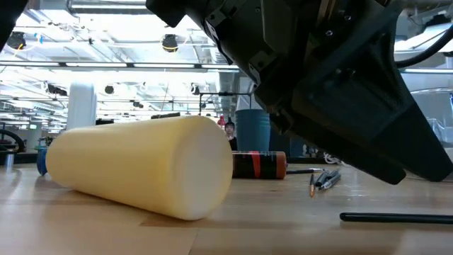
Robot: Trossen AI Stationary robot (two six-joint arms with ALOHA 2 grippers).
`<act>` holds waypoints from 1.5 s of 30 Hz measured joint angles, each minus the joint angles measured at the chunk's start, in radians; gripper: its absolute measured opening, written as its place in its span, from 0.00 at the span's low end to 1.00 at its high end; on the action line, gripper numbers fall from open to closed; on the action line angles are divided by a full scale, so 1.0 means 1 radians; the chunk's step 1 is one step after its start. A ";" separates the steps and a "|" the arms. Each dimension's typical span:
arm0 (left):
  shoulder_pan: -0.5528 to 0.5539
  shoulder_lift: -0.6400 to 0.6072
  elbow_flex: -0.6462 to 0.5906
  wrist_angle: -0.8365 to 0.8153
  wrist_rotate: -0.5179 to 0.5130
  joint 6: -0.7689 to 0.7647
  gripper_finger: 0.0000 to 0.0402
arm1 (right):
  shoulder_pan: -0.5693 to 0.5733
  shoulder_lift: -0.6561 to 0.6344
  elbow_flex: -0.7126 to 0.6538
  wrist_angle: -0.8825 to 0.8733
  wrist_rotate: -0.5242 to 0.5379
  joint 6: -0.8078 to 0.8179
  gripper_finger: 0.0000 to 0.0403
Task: Pick & Place Paint Supplies
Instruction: Put the paint brush into the blue cup
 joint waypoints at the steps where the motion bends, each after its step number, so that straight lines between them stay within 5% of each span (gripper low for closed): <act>1: 0.000 0.000 0.000 0.001 0.000 0.000 0.38 | -0.001 0.000 0.000 0.000 -0.001 0.000 0.12; 8: 0.000 0.000 0.000 0.008 0.005 -0.006 0.38 | -0.025 0.000 0.000 0.000 -0.020 -0.007 0.01; 45: 0.027 0.000 0.000 0.028 0.001 0.043 0.38 | -0.053 0.005 0.109 -0.136 -0.027 0.042 0.00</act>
